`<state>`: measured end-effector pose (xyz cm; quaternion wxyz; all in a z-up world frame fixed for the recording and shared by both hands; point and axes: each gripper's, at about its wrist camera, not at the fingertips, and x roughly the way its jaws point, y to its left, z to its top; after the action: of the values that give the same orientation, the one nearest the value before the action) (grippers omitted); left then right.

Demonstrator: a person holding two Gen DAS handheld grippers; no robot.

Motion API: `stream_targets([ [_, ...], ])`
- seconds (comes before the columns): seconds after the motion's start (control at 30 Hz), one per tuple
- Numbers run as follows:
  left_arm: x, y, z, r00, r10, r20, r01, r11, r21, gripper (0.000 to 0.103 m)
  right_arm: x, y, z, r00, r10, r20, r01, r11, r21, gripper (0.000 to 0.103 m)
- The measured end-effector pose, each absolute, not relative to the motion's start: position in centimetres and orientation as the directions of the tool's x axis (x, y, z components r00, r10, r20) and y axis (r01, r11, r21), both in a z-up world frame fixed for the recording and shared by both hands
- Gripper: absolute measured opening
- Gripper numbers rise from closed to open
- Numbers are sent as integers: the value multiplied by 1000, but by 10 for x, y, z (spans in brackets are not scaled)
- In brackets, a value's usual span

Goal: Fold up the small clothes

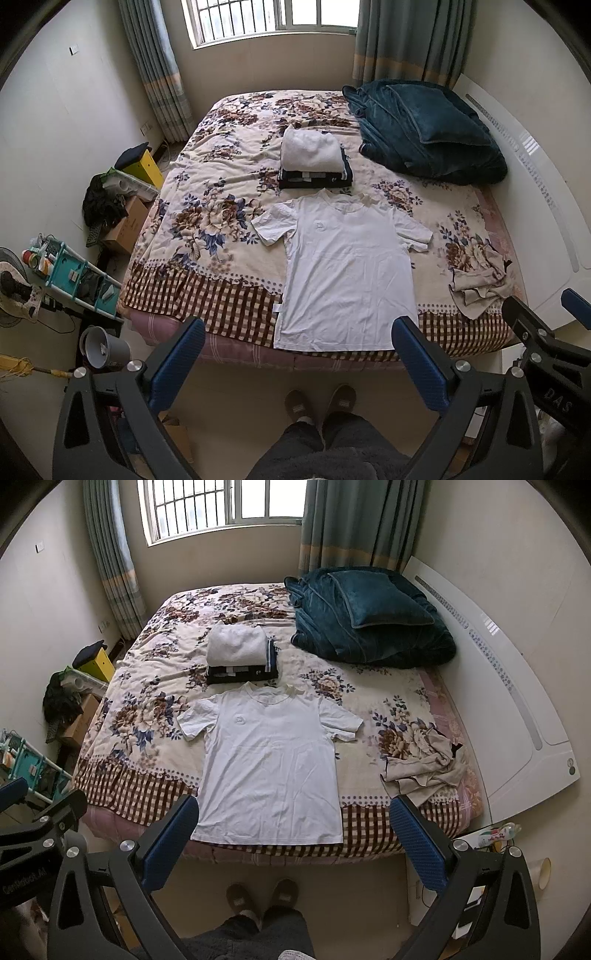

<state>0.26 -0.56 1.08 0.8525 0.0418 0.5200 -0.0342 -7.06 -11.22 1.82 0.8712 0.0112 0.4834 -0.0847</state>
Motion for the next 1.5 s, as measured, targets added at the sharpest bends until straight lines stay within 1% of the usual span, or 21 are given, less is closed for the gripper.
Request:
stream_targets([
  [0.43, 5, -8, 23, 460, -21, -888, 99, 995, 28, 103, -72, -113, 25, 523, -137, -841, 159, 985, -61, 103],
  [1.3, 2, -6, 24, 471, -28, -882, 99, 995, 21, 103, -75, -112, 29, 524, -136, -841, 162, 985, -59, 103],
  [1.4, 8, -9, 37, 472, -27, -881, 96, 995, 22, 103, -75, -112, 31, 525, -136, -840, 162, 985, -58, 103],
  [1.5, 7, -9, 37, 473, -28, -881, 98, 995, 21, 103, -72, -114, 35, 528, -134, -839, 163, 985, -55, 103],
])
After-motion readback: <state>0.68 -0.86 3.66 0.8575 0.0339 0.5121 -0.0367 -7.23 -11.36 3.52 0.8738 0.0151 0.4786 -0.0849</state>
